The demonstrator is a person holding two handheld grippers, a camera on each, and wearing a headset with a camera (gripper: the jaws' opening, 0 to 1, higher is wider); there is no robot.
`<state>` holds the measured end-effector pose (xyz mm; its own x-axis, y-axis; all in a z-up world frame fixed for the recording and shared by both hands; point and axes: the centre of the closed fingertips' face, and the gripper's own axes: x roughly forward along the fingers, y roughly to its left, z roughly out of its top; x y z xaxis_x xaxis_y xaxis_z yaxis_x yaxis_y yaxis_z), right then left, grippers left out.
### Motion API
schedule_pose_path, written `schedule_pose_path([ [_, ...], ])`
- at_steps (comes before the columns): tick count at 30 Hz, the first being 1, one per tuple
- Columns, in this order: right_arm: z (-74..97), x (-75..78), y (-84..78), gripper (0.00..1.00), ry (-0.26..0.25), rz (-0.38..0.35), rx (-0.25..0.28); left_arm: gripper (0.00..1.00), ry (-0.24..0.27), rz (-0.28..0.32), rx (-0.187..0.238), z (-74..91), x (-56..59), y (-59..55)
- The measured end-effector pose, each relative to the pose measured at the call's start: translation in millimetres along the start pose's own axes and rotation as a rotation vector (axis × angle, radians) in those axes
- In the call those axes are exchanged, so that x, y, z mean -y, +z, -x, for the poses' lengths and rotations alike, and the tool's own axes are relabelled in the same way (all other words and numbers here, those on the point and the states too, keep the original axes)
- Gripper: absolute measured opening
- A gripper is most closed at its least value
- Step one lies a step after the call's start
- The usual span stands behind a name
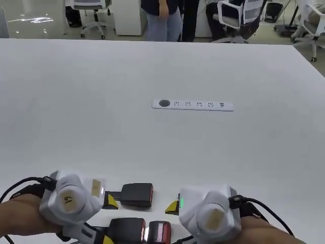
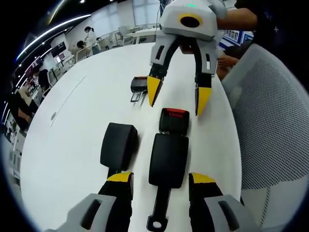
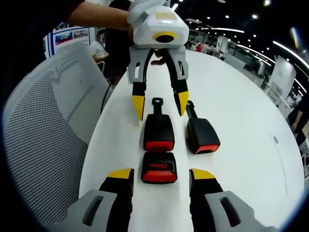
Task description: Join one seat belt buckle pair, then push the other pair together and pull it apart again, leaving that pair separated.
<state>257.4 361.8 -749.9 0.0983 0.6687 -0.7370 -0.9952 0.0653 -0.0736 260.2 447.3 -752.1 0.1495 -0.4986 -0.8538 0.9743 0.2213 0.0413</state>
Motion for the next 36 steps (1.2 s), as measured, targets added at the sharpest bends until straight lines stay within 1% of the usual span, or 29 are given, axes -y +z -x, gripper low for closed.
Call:
schedule_pose_path([
  [4,8.2,8.1,0.9,0.46,-0.018,-0.001,0.001,0.48,0.017,0.036,0.02,6.6,-5.2,4.1],
  [6,11.4,11.6,-0.2,0.47,-0.026,-0.001,-0.003,0.48,0.026,0.041,0.027,9.1,-9.0,4.6],
  [10,18.2,19.6,-1.7,0.48,-0.042,-0.003,-0.005,0.48,0.046,0.049,0.043,15.4,-15.3,11.1],
  [12,20.8,23.4,-3.2,0.49,-0.049,-0.007,-0.004,0.48,0.056,0.054,0.051,17.1,-21.9,12.2],
  [14,24.2,27.6,-4.4,0.49,-0.056,-0.009,-0.004,0.49,0.063,0.059,0.059,19.1,-25.9,16.5],
  [20,34.9,42.0,-9.5,0.49,-0.077,-0.015,-0.007,0.5,0.082,0.061,0.064,19.2,-41.0,21.8],
  [24,39.3,49.8,-15.5,0.49,-0.089,-0.023,-0.013,0.5,0.086,0.053,0.057,16.8,-48.7,24.8],
  [25,40.7,52.1,-17.4,0.49,-0.092,-0.026,-0.015,0.5,0.085,0.052,0.056,16.4,-52.9,24.6],
  [28,43.6,56.7,-21.9,0.49,-0.1,-0.034,-0.021,0.5,0.081,0.045,0.051,13.3,-56.3,28.4],
  [32,46.3,63.4,-29.1,0.49,-0.109,-0.045,-0.028,0.5,0.075,0.035,0.039,8.4,-65.0,26.6],
  [34,47.0,66.6,-34.6,0.49,-0.11,-0.051,-0.035,0.5,0.067,0.03,0.031,5.0,-65.3,28.6],
  [36,47.5,68.4,-37.3,0.49,-0.112,-0.053,-0.039,0.5,0.062,0.026,0.023,2.0,-67.2,27.4],
])
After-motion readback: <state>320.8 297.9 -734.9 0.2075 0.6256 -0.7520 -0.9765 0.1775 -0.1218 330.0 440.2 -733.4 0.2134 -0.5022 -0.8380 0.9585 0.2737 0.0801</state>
